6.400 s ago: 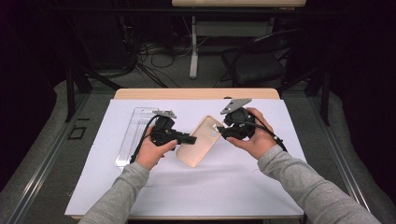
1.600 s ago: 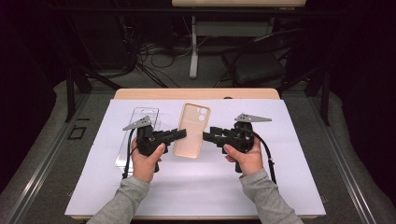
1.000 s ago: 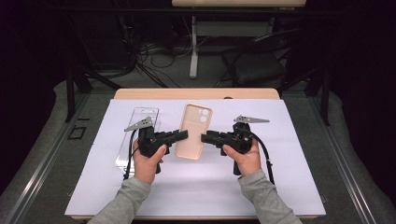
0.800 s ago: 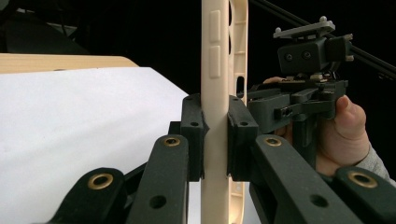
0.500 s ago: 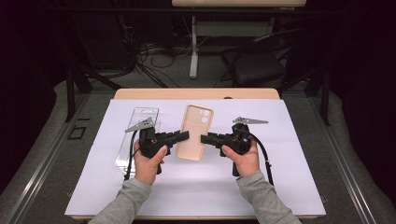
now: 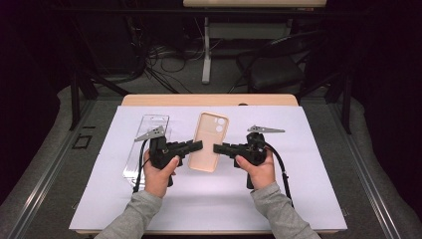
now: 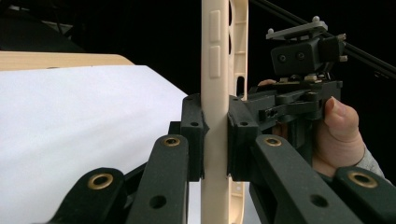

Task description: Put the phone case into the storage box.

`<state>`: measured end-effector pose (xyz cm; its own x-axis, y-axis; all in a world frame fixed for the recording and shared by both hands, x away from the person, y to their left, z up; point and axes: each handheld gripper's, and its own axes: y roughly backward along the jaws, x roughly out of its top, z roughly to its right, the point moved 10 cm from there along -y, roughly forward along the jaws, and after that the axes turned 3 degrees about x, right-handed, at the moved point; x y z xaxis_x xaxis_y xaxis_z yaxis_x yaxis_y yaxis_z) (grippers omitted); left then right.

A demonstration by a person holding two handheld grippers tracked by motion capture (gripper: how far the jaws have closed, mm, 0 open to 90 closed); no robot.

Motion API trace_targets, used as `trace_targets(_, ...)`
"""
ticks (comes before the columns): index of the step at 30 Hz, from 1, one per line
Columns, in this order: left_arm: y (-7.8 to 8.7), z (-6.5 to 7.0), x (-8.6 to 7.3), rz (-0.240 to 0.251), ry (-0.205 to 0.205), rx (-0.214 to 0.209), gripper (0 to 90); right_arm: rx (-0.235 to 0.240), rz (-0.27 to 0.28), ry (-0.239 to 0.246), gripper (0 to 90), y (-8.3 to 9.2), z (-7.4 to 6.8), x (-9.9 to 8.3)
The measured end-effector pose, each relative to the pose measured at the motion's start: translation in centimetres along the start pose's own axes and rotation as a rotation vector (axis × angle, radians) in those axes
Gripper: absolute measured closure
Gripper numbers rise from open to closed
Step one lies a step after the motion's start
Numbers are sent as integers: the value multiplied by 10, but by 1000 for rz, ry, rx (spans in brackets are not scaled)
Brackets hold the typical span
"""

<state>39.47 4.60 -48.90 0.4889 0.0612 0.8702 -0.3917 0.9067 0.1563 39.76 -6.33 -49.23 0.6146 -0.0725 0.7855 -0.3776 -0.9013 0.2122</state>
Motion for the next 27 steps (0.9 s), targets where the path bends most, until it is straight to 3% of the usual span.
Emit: trace_targets(27, -1, -1, -2, -4, 6, -5, 805, 18, 1, -29, 799, 0, 2, -2)
